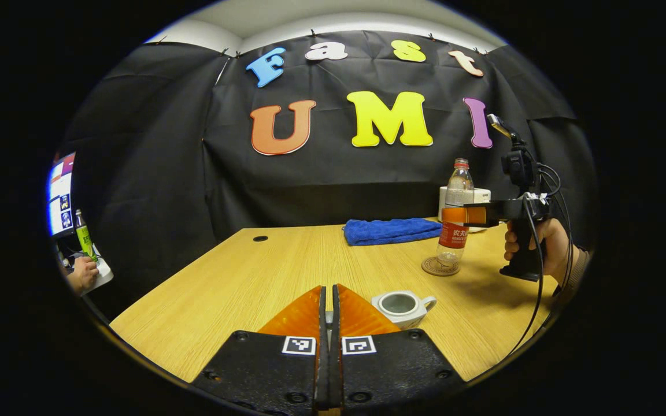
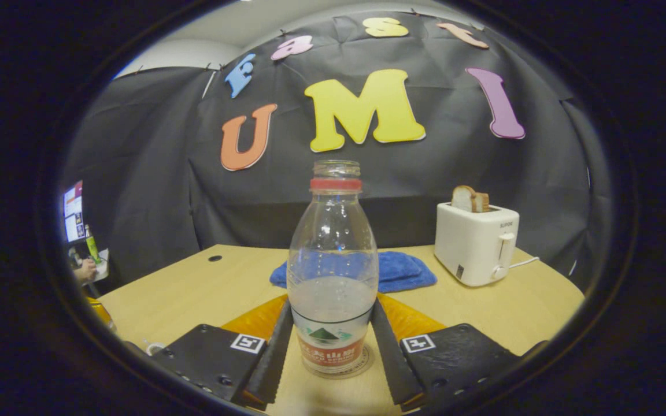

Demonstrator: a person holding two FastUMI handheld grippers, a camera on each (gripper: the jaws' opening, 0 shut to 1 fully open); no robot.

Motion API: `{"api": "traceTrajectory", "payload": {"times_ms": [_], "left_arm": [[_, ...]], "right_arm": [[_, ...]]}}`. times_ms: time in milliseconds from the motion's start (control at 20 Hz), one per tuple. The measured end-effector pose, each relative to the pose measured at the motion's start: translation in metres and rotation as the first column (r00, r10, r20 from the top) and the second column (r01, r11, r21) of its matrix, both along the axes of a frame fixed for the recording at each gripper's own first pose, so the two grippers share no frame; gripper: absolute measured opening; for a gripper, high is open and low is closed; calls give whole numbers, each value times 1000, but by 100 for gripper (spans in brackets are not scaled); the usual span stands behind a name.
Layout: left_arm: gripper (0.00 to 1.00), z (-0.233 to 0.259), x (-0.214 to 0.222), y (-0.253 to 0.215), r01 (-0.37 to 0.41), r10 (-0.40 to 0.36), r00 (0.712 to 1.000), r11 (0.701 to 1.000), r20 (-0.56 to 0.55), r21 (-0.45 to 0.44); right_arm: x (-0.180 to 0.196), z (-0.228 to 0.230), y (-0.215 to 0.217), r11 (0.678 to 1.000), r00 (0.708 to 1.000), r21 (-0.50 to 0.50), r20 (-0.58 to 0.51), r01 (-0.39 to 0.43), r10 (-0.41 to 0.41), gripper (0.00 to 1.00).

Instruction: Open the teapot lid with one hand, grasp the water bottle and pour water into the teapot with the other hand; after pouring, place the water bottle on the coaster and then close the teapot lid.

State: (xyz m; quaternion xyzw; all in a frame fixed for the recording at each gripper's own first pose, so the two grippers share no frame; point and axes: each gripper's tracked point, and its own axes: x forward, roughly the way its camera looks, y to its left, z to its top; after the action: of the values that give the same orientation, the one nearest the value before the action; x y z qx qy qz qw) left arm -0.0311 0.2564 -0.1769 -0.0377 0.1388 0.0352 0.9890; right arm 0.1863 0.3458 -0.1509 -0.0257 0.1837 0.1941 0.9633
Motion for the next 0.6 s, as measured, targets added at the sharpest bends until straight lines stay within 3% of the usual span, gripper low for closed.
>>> {"api": "traceTrajectory", "payload": {"times_ms": [600], "left_arm": [[2, 2, 7, -13, -16, 15, 1000, 998, -5, -66]], "right_arm": [[4, -24, 7, 993, 998, -112, 47, -34, 40, 78]]}}
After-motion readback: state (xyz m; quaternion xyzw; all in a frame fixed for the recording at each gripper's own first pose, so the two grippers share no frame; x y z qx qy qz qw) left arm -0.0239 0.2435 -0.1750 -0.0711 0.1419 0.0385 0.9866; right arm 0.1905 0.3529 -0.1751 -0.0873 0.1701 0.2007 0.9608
